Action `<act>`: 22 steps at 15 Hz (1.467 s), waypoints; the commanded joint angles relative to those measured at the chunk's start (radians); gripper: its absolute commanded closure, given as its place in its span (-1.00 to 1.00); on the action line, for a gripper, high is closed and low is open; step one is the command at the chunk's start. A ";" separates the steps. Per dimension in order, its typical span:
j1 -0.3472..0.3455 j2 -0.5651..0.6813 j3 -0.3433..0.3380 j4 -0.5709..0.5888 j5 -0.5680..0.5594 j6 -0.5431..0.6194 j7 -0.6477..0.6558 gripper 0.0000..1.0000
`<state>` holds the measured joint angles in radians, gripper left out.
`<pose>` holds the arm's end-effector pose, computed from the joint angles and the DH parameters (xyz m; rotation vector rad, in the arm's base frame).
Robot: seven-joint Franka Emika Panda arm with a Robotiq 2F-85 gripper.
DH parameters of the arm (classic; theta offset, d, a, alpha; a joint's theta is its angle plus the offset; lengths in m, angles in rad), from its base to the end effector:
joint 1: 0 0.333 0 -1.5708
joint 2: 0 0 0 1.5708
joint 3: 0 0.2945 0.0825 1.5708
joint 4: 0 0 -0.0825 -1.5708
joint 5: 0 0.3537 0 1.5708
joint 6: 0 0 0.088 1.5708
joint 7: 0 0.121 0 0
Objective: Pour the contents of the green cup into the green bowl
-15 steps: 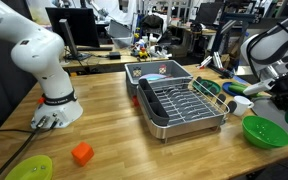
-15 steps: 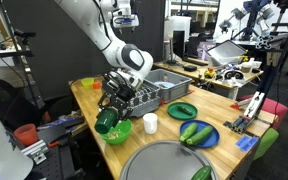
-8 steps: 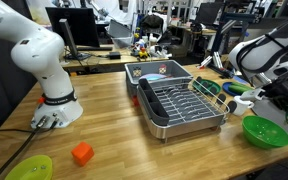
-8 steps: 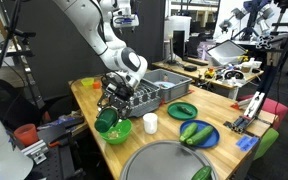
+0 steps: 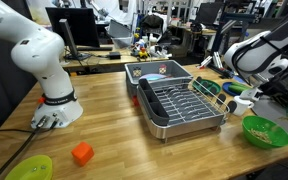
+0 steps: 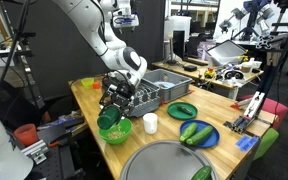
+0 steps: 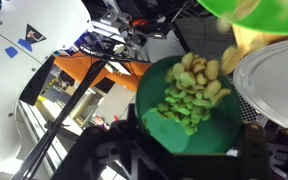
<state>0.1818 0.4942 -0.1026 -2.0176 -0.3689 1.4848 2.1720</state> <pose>0.4396 -0.0133 0.1864 1.1679 -1.6869 -0.0856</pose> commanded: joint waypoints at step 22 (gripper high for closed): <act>0.047 0.113 0.030 0.179 -0.095 -0.261 0.080 -0.03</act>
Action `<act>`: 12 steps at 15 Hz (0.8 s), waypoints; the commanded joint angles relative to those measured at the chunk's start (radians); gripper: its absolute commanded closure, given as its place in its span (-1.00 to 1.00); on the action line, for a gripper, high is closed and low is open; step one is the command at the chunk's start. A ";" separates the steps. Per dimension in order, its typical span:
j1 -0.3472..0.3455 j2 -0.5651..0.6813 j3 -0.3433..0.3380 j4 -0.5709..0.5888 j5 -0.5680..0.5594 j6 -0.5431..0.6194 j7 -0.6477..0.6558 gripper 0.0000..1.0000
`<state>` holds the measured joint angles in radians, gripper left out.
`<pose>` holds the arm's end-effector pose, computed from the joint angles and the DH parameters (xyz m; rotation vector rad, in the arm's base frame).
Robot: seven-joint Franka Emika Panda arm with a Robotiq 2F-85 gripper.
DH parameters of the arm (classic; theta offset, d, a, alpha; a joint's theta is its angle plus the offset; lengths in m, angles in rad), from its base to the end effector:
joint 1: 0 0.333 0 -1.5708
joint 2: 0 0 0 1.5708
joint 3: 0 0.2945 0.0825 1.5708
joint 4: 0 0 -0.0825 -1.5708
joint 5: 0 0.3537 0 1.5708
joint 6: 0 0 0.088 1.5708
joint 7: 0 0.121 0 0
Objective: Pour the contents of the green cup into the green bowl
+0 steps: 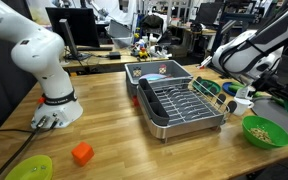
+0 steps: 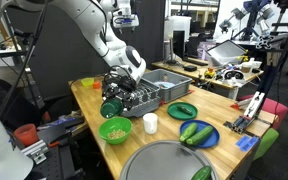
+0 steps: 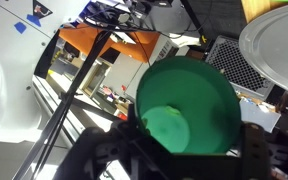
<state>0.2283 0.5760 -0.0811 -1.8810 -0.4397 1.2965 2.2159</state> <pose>0.4566 0.0071 0.1961 1.0873 -1.5589 0.0223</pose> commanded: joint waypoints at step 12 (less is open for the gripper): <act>-0.146 -0.088 0.017 -0.063 0.134 0.187 -0.239 -0.03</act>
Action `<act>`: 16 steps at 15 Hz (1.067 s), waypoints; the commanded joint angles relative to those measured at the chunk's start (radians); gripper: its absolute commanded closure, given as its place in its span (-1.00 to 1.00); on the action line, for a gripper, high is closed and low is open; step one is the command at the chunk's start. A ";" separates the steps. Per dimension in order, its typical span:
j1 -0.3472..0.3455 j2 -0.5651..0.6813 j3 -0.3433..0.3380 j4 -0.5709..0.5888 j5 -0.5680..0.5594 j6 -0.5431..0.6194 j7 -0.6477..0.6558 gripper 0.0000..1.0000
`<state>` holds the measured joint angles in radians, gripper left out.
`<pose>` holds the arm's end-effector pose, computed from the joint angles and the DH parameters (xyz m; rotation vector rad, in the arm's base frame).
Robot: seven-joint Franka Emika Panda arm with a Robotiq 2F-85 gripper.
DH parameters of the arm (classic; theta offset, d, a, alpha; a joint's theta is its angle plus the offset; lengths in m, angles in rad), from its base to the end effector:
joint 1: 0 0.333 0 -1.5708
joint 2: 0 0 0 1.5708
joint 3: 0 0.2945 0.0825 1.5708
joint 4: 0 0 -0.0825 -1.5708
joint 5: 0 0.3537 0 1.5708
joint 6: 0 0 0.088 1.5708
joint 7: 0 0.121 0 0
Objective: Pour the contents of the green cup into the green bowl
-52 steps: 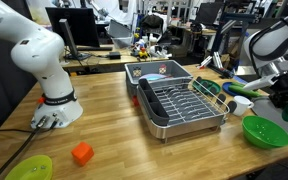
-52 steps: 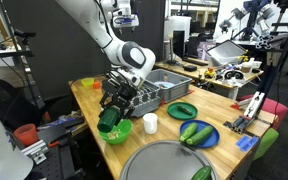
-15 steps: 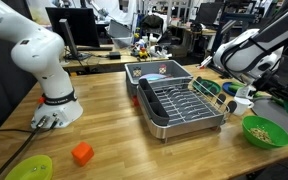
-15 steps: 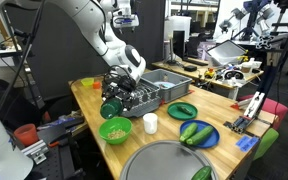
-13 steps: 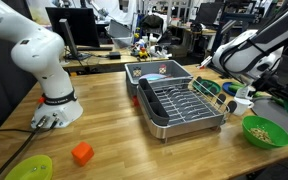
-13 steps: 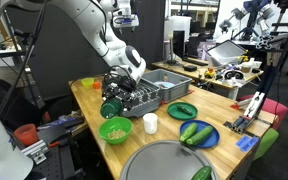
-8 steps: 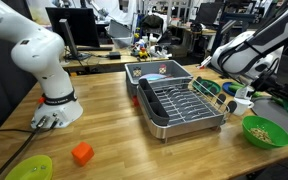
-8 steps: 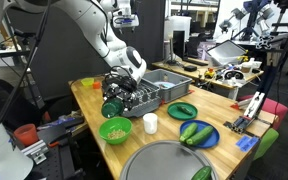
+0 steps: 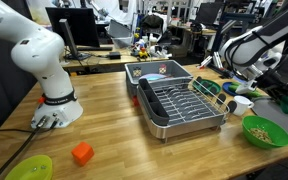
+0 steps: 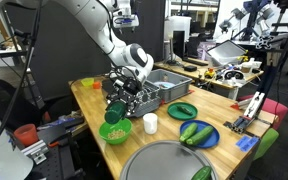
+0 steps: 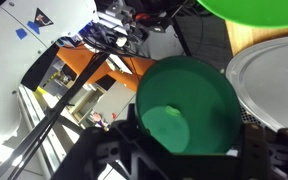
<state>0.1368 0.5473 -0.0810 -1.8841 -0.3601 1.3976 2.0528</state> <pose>0.4672 -0.0216 0.1980 1.2188 -1.6479 -0.1802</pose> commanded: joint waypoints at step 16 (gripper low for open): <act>-0.286 -0.335 -0.107 -0.324 0.417 0.537 -0.523 -0.03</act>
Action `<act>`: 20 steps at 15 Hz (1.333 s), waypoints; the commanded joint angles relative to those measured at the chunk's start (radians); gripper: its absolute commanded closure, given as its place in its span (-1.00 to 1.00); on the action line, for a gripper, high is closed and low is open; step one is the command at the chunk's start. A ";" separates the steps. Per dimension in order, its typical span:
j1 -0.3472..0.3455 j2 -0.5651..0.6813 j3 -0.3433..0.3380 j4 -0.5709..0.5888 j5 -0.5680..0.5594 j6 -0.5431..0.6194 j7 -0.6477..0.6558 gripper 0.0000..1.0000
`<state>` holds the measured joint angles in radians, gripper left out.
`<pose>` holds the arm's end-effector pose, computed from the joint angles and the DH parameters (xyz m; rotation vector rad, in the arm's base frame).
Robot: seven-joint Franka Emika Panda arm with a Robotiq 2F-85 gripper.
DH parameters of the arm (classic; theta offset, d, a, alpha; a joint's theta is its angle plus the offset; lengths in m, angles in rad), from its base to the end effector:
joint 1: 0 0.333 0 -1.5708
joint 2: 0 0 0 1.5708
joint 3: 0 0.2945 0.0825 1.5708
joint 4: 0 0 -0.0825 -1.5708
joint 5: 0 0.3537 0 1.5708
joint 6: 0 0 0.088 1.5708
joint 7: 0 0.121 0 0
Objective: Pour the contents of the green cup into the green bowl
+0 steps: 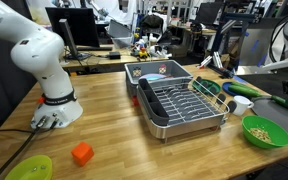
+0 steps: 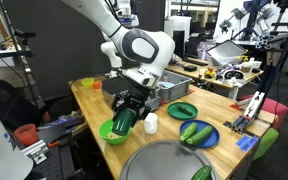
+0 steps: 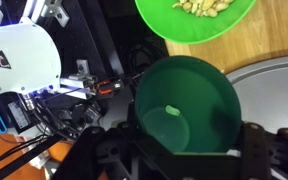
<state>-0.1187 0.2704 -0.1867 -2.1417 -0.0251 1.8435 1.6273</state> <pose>0.4422 -0.1435 0.2390 1.5325 -2.2046 -0.5537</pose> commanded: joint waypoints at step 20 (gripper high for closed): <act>-0.111 -0.041 -0.037 -0.020 0.344 0.073 -0.435 -0.03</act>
<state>-0.1750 0.2251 -0.2117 -2.1783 0.2014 1.9300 1.3294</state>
